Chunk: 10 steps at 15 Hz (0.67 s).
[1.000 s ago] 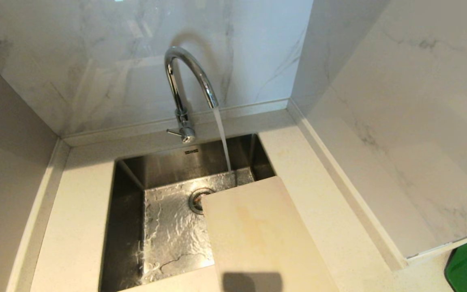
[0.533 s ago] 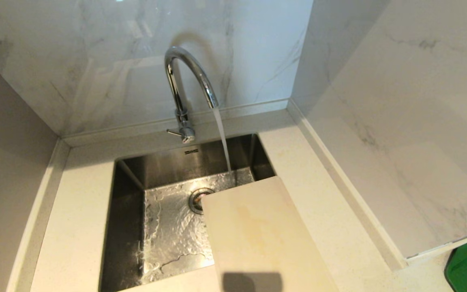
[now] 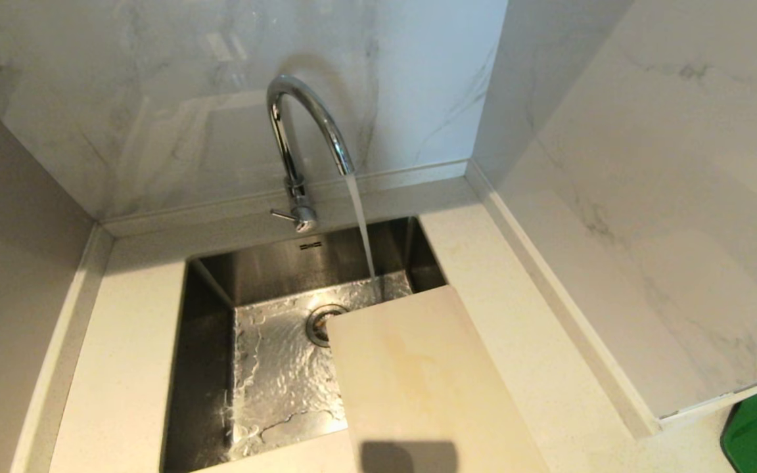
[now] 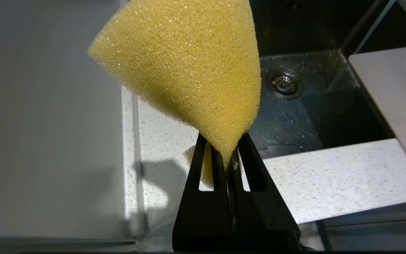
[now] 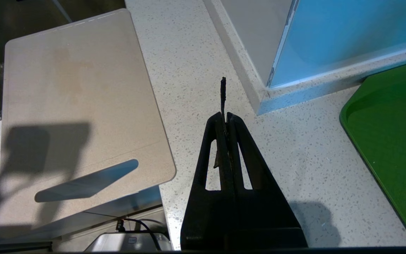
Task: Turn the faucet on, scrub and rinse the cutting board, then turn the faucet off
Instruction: Pick up the cutting board
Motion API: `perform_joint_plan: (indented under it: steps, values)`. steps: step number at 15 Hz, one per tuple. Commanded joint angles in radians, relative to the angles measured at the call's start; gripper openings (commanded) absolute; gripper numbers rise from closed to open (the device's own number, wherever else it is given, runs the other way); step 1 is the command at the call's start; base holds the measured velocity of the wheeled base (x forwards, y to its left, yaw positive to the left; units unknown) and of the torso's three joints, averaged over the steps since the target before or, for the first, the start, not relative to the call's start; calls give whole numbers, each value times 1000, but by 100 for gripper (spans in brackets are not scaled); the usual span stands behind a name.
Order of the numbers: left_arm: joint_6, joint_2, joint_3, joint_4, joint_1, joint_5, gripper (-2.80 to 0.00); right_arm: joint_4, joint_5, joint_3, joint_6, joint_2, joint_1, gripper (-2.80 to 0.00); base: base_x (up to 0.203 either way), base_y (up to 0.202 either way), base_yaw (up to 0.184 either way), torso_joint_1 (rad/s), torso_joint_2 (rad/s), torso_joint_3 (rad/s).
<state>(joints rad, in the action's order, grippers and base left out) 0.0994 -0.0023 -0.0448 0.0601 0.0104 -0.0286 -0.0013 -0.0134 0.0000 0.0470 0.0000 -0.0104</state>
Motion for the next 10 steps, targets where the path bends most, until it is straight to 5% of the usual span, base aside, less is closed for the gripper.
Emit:
perform_joint_plan:
  steps: [1, 9, 10]
  values:
    - [-53, 1, 3, -7, 0, -1, -280, 0, 0, 2, 1, -2, 0, -280, 0, 0, 0, 0, 0, 0]
    - [-330, -1, 15, -36, 0, 22, -280, 0, 0, 2, 1, -2, 0, -280, 0, 0, 0, 0, 0, 0]
    - [-296, -1, 17, -40, 0, 38, -280, 0, 0, 2, 1, -2, 0, -280, 0, 0, 0, 0, 0, 0]
